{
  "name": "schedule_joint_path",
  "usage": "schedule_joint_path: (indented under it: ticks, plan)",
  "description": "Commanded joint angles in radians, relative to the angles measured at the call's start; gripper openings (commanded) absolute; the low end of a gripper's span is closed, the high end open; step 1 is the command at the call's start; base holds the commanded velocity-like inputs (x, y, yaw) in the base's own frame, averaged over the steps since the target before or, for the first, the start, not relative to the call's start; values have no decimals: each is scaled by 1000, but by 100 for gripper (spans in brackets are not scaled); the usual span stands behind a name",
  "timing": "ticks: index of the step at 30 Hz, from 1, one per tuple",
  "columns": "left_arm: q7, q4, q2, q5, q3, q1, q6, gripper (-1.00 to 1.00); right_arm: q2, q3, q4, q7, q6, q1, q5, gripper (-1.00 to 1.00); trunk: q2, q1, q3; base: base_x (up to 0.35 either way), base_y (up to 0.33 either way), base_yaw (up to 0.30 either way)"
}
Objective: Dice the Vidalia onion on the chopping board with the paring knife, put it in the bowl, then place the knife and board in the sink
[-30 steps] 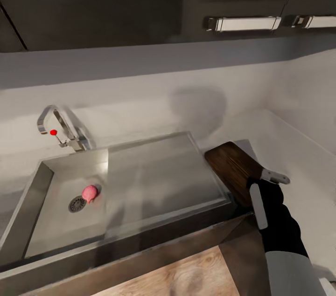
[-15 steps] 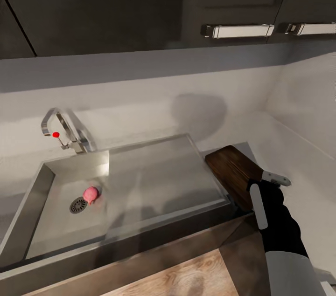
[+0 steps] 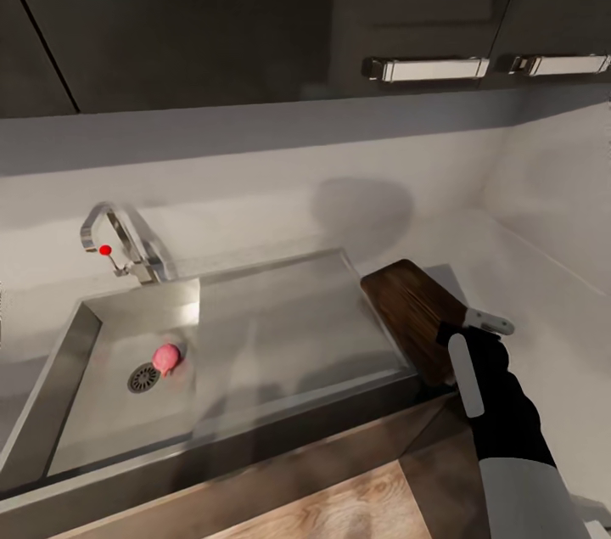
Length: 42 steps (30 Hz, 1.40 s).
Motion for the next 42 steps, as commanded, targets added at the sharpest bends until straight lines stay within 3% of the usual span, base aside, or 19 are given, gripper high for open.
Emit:
schedule_joint_path:
  ticks: [1, 10, 25, 42]
  plan:
    - [1, -2, 0, 3, 1, 0, -1, 100, 1, -1, -1, -9, 3, -1, -9, -100, -2, 1, 0, 0, 0, 0]
    - [1, -2, 0, 3, 1, 0, -1, 100, 1, -1, -1, -9, 3, -1, -9, -100, -2, 1, 14, -23, 0, 0]
    - [1, 0, 0, 3, 1, 0, -1, 100, 1, 1, -1, -9, 4, -1, -11, -100, -2, 1, 38, -306, 0, 7]
    - [1, 1, 0, 4, 1, 0, 0, 100, 1, 5, -1, -8, 4, -1, -12, -100, -2, 1, 59, -247, 188, 192]
